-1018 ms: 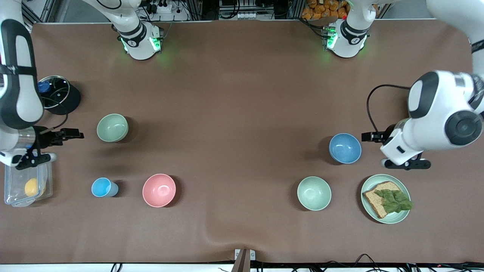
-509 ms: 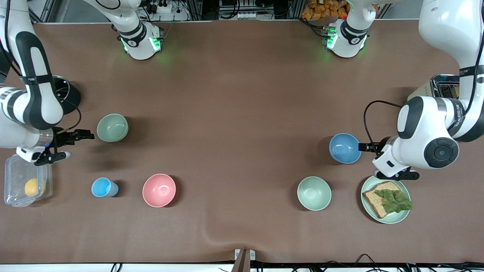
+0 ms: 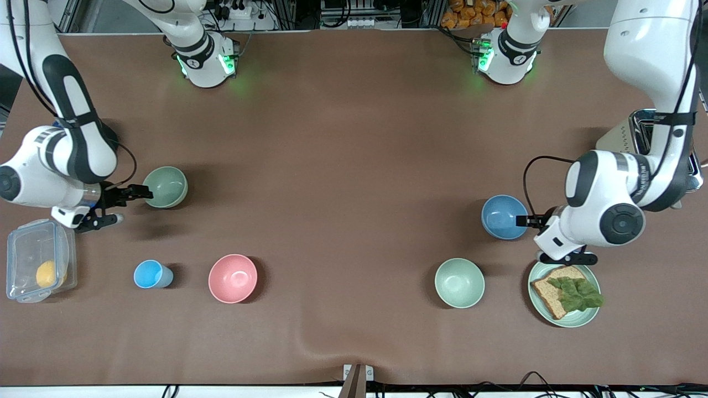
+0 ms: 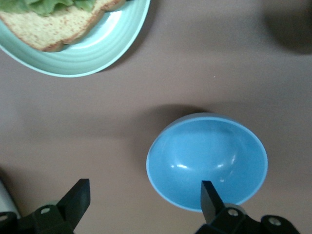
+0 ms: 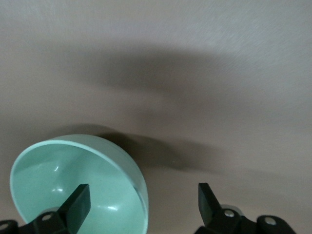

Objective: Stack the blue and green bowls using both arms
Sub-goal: 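Grasp the green bowl with the right gripper while the left gripper grasps the blue bowl, then lift the green bowl with the right gripper toward the table middle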

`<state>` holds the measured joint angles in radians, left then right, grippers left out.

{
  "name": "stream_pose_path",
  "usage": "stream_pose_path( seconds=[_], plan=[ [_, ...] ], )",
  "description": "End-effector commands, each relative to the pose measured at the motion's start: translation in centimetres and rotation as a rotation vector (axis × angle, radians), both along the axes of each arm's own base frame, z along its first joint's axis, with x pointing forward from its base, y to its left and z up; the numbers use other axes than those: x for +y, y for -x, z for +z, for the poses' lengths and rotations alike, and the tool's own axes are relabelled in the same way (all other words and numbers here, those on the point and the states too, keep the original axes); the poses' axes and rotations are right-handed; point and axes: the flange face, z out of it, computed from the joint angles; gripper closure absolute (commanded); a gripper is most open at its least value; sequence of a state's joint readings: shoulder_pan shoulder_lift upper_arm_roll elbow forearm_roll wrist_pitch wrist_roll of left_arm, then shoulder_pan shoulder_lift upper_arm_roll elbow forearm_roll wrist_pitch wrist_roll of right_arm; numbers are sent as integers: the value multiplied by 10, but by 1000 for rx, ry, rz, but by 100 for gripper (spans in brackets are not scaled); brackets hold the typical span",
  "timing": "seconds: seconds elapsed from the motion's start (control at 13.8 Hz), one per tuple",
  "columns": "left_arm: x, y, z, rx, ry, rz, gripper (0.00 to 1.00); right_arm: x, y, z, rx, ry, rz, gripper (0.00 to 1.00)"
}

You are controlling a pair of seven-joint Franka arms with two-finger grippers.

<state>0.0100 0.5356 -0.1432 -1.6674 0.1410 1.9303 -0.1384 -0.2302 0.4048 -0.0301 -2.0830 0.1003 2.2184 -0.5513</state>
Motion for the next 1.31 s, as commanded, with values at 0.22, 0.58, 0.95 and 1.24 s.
stream_pose_path(
  seconds=[0.22, 0.58, 0.95, 1.24],
  plan=[
    [12, 43, -21, -111, 12, -12, 0, 7, 10, -2, -16, -47, 46, 100],
    [18, 70, -46, -239, 43, 43, 0, 29, -13, 59, 35, -88, 86, 100],
    [14, 91, -77, -248, 60, 48, 0, 68, -30, 107, 101, -70, 28, 100],
    [14, 90, -82, -242, 61, 47, 0, 137, -28, 133, 136, -12, -45, 100]
  ],
)
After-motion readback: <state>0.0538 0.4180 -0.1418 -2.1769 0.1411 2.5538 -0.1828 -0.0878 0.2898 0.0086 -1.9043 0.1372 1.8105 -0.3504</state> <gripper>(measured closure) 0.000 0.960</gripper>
